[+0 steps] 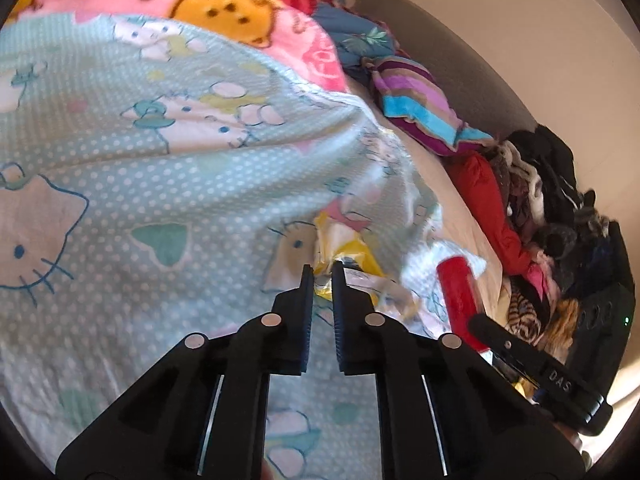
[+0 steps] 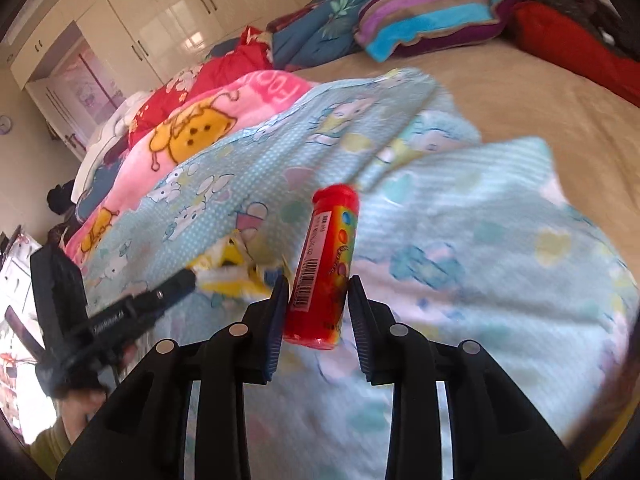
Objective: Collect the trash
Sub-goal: 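Grasp the yellow wrapper with left tool while right tool grasps red tube candy, then carry the yellow wrapper and red tube candy over the yellow bin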
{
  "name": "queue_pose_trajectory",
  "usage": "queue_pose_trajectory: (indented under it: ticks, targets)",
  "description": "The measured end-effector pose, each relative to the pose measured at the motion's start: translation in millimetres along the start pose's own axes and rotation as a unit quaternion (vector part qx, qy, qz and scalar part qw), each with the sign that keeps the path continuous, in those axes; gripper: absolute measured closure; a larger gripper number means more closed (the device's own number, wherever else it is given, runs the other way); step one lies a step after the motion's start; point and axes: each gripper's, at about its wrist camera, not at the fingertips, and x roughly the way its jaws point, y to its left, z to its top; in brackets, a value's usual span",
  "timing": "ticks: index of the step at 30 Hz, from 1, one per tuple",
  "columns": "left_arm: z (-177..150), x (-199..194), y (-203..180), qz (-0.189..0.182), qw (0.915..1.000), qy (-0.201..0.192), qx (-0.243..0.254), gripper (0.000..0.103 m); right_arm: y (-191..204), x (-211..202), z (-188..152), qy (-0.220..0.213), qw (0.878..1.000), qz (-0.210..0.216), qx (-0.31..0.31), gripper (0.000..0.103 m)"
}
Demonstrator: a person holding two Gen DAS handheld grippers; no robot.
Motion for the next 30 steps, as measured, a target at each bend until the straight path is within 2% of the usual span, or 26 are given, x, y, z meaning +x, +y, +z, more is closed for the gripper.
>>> queue_pose_trajectory:
  ticks: [4,11,17,30]
  targets:
    - [-6,-13,-20,-0.007,0.9997,-0.008,0.023,0.1,-15,-31,-16,-0.016,1.0,-0.003,0.02,0.076]
    - [-22,-34,-67,-0.01,0.9953,-0.02,0.094,0.101,-28,-74,-33,-0.047,0.998,-0.011,0.037,0.077]
    - [-34,-45,-105,-0.04,0.9909,-0.019,0.127,0.101,-40,-108,-41,-0.073,0.996,-0.014,0.049,0.077]
    - [-73,-49,-177,-0.096,0.977,0.008,0.19,0.101,-84,-176,-73,-0.11,0.989,-0.041,0.086,0.077]
